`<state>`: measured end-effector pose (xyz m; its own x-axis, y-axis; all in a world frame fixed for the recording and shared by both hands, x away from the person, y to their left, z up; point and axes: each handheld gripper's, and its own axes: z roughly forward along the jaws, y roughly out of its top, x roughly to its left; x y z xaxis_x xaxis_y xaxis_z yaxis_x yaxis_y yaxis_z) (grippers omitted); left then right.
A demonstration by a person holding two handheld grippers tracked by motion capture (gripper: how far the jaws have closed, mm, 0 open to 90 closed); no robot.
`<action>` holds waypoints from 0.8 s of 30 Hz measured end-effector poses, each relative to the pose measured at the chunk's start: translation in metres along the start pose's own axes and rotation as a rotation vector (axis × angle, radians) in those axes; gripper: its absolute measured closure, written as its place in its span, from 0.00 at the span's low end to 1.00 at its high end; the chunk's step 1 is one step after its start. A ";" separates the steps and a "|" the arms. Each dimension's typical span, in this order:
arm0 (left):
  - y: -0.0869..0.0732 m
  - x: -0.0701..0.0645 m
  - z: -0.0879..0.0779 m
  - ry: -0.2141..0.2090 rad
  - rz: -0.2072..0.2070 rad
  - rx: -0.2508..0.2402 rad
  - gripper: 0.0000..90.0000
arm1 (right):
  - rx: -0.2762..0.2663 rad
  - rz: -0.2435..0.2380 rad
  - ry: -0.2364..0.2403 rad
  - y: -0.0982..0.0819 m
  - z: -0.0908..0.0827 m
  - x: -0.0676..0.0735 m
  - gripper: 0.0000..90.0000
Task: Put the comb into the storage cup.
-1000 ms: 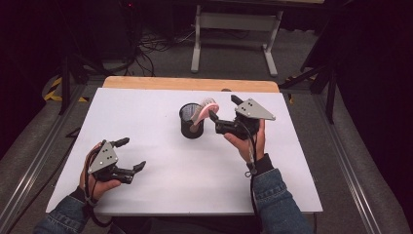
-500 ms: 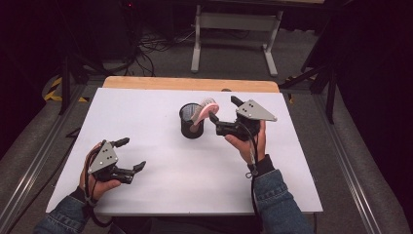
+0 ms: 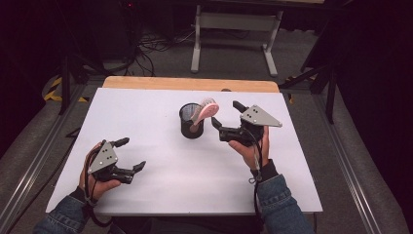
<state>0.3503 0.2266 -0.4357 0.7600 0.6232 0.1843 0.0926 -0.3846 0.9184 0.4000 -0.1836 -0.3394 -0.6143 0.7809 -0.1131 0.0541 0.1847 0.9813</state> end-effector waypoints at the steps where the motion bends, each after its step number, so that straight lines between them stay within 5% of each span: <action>1: 0.000 0.000 0.000 0.000 0.000 0.000 0.08 | 0.000 -0.002 -0.002 -0.001 -0.001 0.000 0.13; 24: 0.000 0.000 0.000 0.001 0.003 0.004 0.07 | 0.040 -0.029 -0.053 -0.021 -0.024 -0.008 0.13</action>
<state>0.3503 0.2262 -0.4361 0.7598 0.6227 0.1870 0.0932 -0.3889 0.9165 0.3850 -0.2083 -0.3555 -0.5738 0.8051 -0.1502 0.0693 0.2304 0.9706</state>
